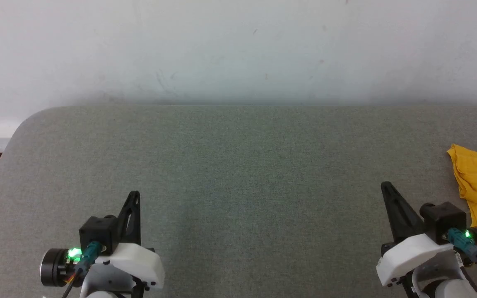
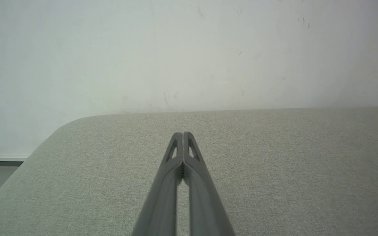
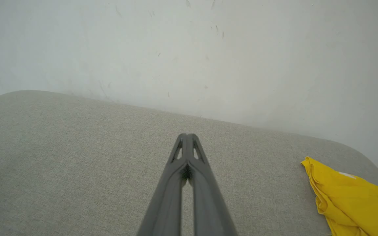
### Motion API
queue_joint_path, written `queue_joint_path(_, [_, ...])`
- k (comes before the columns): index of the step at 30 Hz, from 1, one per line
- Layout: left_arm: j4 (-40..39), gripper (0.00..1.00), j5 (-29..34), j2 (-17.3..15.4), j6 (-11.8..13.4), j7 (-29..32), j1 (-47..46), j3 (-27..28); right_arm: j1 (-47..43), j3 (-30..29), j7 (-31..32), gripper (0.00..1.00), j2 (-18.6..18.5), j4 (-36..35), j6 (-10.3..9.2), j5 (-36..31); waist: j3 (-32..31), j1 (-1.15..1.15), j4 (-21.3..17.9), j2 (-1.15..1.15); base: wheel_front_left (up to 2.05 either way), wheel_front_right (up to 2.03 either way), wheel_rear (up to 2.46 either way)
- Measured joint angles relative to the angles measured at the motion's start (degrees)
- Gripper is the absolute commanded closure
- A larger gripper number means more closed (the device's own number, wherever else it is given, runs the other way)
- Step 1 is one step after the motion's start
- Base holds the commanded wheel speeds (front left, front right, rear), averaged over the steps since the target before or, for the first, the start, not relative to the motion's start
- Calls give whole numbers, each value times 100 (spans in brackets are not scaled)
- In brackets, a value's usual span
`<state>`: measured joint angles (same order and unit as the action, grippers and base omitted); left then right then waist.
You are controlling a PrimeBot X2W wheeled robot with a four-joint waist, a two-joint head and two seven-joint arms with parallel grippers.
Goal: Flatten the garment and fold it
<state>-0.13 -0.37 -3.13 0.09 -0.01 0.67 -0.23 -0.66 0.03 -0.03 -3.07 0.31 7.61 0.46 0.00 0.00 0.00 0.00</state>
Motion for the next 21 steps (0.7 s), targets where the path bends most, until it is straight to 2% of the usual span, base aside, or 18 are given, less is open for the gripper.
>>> queue_joint_path(21, [0,100,0,0,0,0,0,0,1,-1,0,100,0,0,0,0,0,0,0,0,0,0,0])
